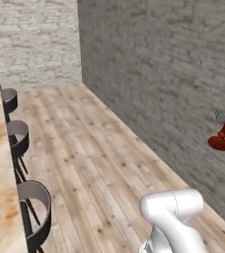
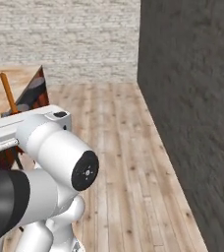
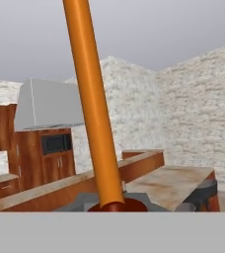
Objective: Get the candle and the wine from the cabinet and move them to the dining counter.
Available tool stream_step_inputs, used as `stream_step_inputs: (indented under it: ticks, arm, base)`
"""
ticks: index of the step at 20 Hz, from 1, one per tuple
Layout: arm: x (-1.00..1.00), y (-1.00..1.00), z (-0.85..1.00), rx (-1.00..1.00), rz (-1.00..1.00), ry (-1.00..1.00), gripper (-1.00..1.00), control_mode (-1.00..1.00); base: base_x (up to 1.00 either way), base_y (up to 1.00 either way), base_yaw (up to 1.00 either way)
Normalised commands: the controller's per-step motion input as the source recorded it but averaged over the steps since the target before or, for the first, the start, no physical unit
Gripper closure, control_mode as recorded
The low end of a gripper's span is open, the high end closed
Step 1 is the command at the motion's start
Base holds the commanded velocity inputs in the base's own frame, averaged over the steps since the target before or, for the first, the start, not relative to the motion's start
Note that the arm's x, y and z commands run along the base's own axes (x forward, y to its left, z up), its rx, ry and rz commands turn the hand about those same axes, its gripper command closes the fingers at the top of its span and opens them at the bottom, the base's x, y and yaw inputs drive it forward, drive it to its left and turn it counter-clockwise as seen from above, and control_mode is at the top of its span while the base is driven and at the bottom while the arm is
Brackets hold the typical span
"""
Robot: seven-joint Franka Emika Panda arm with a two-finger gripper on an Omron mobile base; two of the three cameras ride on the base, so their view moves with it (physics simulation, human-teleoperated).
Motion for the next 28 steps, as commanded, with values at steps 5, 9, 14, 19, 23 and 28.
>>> stream_step_inputs:
  ticks: [5,9,14,19,23,28]
  arm:
    - [0.0,0.0,0.0,0.0,0.0,0.0,1.0,1.0]
    - [0.0,0.0,0.0,0.0,0.0,0.0,1.0,1.0]
    - [0.0,0.0,0.0,0.0,0.0,0.0,1.0,1.0]
    - [0.0,0.0,0.0,0.0,0.0,0.0,1.0,1.0]
    - [0.0,0.0,0.0,0.0,0.0,0.0,1.0,1.0]
    - [0.0,0.0,0.0,0.0,0.0,0.0,1.0,1.0]
  base:
    - [0.72,-0.21,0.24]
    - [0.72,-0.21,0.24]
    - [0.72,-0.2,0.26]
    - [0.69,-0.18,0.31]
    - [0.61,-0.15,0.39]
    - [0.53,-0.12,0.47]
